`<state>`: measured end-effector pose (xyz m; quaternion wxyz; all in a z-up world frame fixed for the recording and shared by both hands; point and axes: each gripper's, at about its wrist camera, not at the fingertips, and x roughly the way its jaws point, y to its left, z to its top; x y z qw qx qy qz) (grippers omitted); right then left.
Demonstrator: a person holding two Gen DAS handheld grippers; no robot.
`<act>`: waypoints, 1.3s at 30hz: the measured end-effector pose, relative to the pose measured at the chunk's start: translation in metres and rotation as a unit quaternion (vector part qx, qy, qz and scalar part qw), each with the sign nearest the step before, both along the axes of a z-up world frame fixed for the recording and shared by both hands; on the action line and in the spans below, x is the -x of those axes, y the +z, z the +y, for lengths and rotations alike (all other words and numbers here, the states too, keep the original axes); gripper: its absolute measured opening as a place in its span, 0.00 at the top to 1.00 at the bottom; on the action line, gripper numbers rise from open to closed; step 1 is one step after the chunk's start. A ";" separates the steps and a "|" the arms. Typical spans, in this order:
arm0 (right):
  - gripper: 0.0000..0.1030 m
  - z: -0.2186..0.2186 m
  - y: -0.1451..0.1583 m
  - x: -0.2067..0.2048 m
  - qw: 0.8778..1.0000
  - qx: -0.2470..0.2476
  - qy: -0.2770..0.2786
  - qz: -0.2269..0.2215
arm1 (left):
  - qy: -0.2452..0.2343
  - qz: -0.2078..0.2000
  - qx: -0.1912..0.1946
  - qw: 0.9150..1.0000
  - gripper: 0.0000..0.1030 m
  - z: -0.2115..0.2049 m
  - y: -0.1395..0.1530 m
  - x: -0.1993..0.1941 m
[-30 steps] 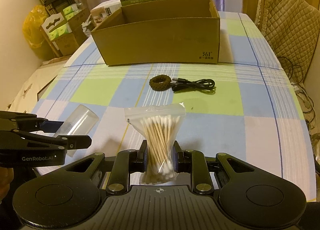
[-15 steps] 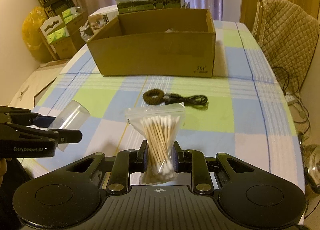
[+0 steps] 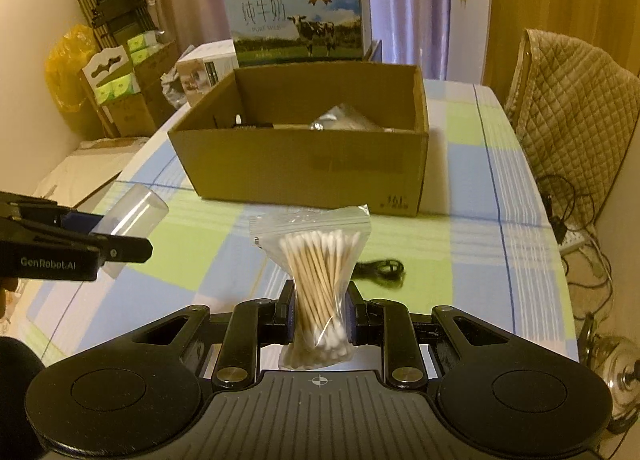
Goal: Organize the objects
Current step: 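Lift the cup and swab bag and carry both toward the cardboard box, then lower the clear cup and cotton-swab bag into the cardboard box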
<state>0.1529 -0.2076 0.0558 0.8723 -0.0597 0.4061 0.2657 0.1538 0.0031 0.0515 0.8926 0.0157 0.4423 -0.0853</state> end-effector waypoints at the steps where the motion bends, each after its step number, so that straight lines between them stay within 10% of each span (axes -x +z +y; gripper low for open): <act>1: 0.80 0.000 0.002 -0.002 1.000 0.000 0.001 -0.001 | 0.000 -0.001 0.001 1.000 0.54 0.001 0.003 -0.003; 23: 0.80 0.018 0.027 -0.048 1.000 -0.004 0.025 -0.005 | -0.018 -0.002 -0.007 1.000 0.54 0.006 0.018 -0.040; 39: 0.80 0.054 0.075 -0.157 0.999 -0.019 0.027 -0.014 | -0.017 -0.022 -0.007 1.000 0.54 0.027 0.064 -0.160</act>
